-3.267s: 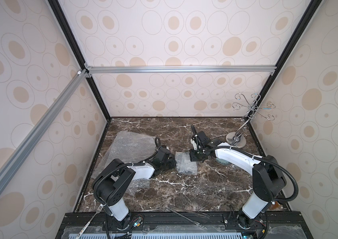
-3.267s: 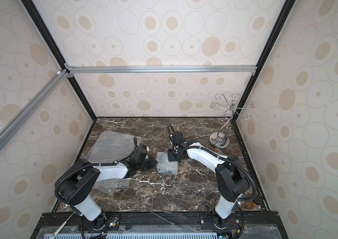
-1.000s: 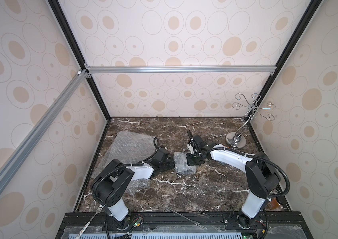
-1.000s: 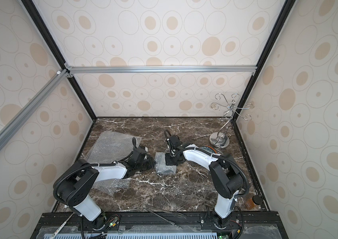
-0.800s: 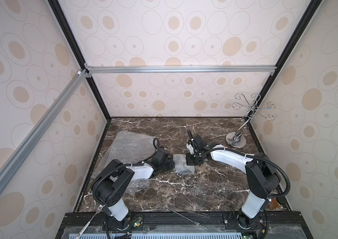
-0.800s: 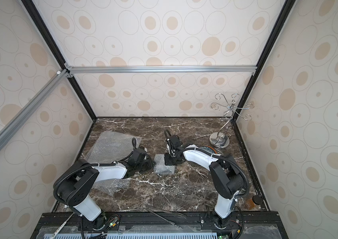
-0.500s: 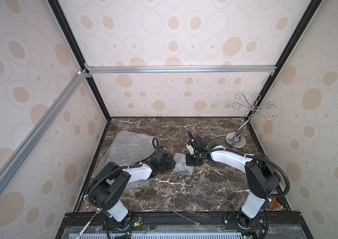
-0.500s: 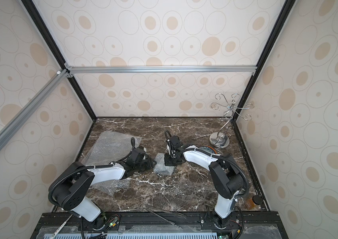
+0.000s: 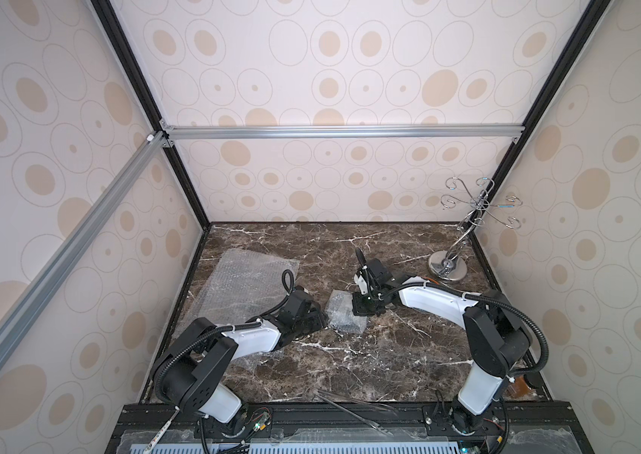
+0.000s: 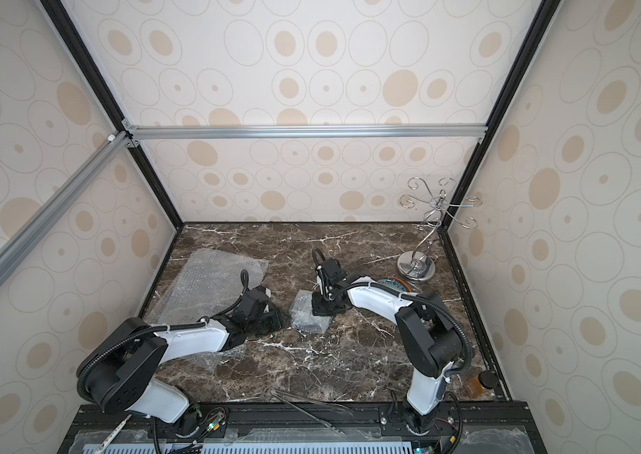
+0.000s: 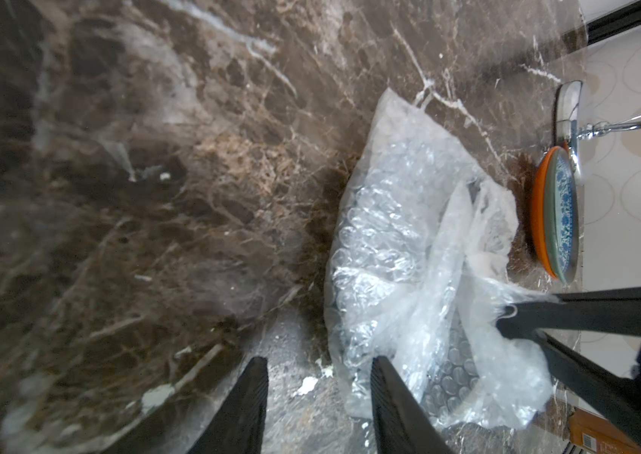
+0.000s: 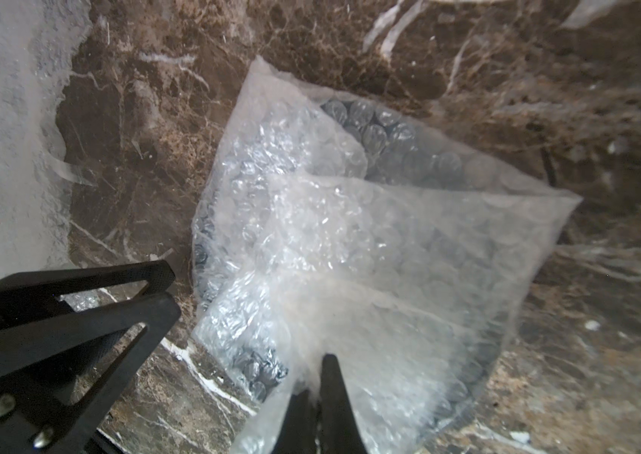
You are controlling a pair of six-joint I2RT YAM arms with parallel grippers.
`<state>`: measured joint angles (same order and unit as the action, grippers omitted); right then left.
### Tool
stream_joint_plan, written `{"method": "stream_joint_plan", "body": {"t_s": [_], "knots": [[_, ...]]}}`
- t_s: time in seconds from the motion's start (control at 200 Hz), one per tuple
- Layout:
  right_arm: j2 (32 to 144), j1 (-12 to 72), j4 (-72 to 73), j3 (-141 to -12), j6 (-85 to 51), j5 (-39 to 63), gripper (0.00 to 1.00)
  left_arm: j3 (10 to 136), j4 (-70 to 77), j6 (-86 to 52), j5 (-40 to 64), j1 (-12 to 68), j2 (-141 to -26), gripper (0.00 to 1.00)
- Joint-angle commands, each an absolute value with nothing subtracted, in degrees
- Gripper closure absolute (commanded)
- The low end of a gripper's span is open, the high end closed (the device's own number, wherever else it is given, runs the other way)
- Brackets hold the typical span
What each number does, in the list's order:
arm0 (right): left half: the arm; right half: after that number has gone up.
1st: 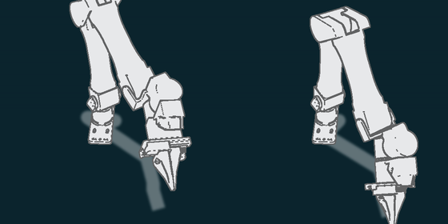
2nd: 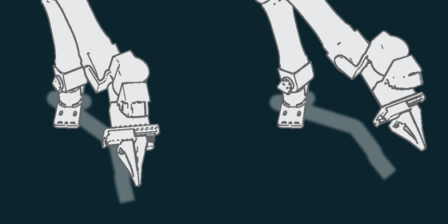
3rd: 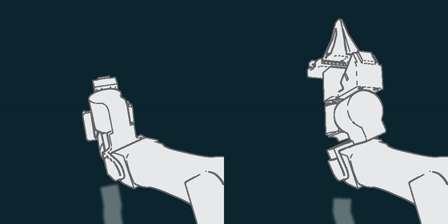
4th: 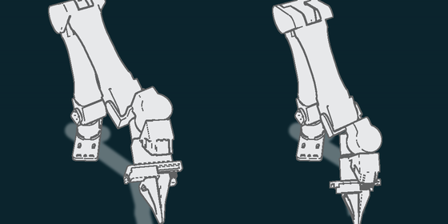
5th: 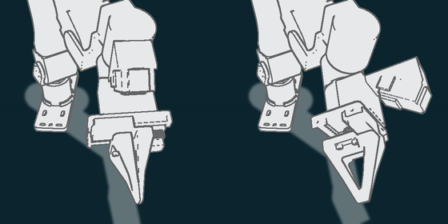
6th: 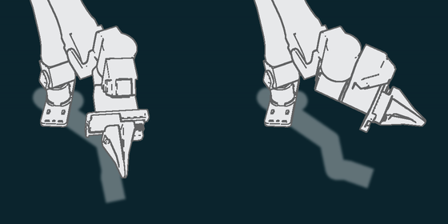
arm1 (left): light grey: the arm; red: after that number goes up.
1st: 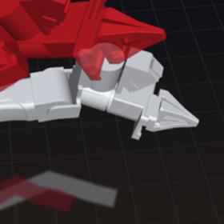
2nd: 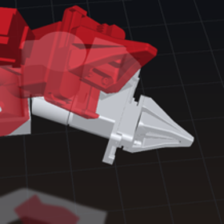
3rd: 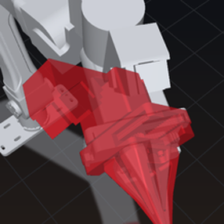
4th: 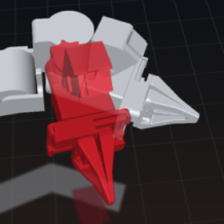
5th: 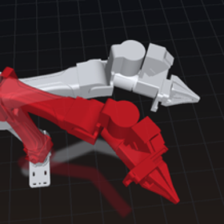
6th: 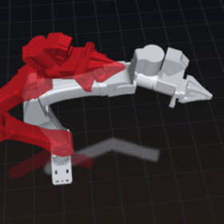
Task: Unpack dinner plates from bubble wrap
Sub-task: Unwrap the bubble wrap at the center of the board.
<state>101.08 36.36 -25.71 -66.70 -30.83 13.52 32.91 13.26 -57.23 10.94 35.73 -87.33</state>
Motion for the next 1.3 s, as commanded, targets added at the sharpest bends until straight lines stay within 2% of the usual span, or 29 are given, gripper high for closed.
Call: {"method": "stream_joint_plan", "body": {"t_s": [0.0, 0.37, 0.585, 0.865, 1.03, 1.296], "knots": [[101.73, 36.76, -25.55, -66.53, -31.46, 13.79, 1.00, 32.70, 18.11, -58.94, 12.37, 35.57, -88.99, 0.57], [102.33, 37.53, -25.58, -66.52, -31.43, 13.61, 1.00, 34.34, 21.41, -59.00, 13.80, 35.56, -92.24, 0.59], [102.88, 37.62, -25.96, -67.32, -31.09, 13.93, 1.00, 34.80, 22.01, -57.77, 12.68, 35.59, -94.67, 0.71], [102.42, 37.70, -24.20, -66.78, -31.78, 15.31, 1.00, 35.31, 22.39, -57.64, 12.13, 35.56, -96.14, 1.00], [101.17, 37.04, -22.55, -66.73, -32.14, 19.68, 1.00, 35.76, 19.77, -56.79, 11.07, 35.46, -95.97, 1.00], [96.33, 32.87, -11.28, -61.38, -38.07, 31.92, 1.00, 35.73, 17.41, -56.78, 10.55, 35.39, -96.01, 1.00]]}}
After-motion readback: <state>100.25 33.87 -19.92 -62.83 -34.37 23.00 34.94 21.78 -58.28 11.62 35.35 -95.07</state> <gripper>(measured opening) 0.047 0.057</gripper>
